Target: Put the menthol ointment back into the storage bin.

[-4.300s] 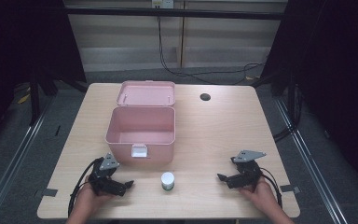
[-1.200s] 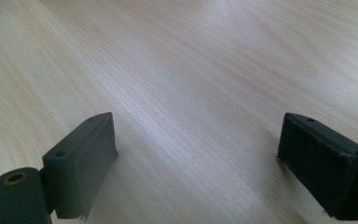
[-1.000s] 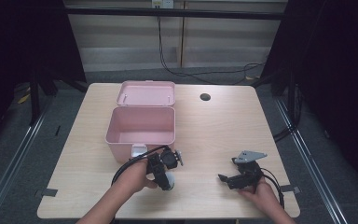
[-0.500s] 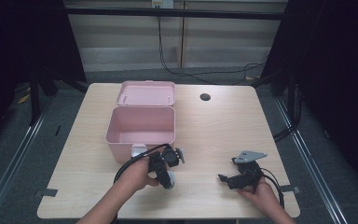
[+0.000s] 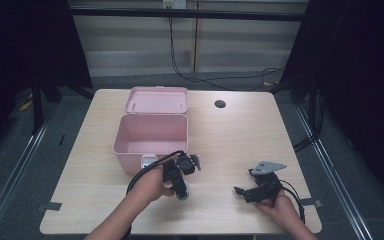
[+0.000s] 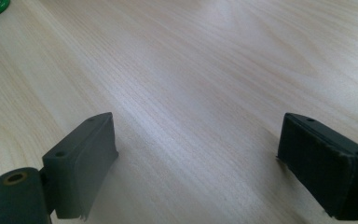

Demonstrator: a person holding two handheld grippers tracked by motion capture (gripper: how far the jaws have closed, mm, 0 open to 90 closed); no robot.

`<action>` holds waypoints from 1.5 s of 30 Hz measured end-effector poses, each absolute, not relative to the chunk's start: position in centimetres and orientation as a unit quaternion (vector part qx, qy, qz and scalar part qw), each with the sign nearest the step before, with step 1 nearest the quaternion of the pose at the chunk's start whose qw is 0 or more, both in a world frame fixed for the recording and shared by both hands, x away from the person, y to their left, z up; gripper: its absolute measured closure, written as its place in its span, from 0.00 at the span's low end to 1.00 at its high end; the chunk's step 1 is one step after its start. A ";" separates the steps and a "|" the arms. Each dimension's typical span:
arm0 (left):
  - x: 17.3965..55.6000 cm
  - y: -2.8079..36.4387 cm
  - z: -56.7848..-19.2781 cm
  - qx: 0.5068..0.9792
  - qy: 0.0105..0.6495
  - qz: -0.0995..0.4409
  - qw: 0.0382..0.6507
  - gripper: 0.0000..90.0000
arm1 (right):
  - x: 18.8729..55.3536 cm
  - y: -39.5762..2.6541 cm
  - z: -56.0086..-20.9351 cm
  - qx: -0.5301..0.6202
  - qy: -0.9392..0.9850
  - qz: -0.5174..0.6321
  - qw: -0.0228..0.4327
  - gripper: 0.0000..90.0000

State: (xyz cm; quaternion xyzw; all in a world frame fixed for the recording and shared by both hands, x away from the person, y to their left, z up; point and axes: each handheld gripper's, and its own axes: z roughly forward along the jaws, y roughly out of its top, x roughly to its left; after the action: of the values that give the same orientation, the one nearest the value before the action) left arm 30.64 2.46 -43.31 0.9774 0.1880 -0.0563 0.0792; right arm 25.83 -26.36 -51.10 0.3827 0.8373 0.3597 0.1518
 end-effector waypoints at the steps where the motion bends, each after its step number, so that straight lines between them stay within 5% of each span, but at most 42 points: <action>1: 30.7 2.4 -43.3 0.977 0.189 -0.057 0.083 0.56 | 25.8 -26.4 -51.1 0.383 0.837 0.360 0.152 0.12; 45: 33.5 10.5 -31.3 0.958 0.263 -0.076 0.080 0.56 | 25.8 -26.4 -51.1 0.383 0.837 0.360 0.152 0.12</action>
State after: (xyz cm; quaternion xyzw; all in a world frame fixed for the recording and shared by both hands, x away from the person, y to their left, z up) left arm 33.54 10.49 -31.26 0.9585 0.2628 -0.0765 0.0802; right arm 25.84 -26.35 -51.09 0.3831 0.8371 0.3598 0.1516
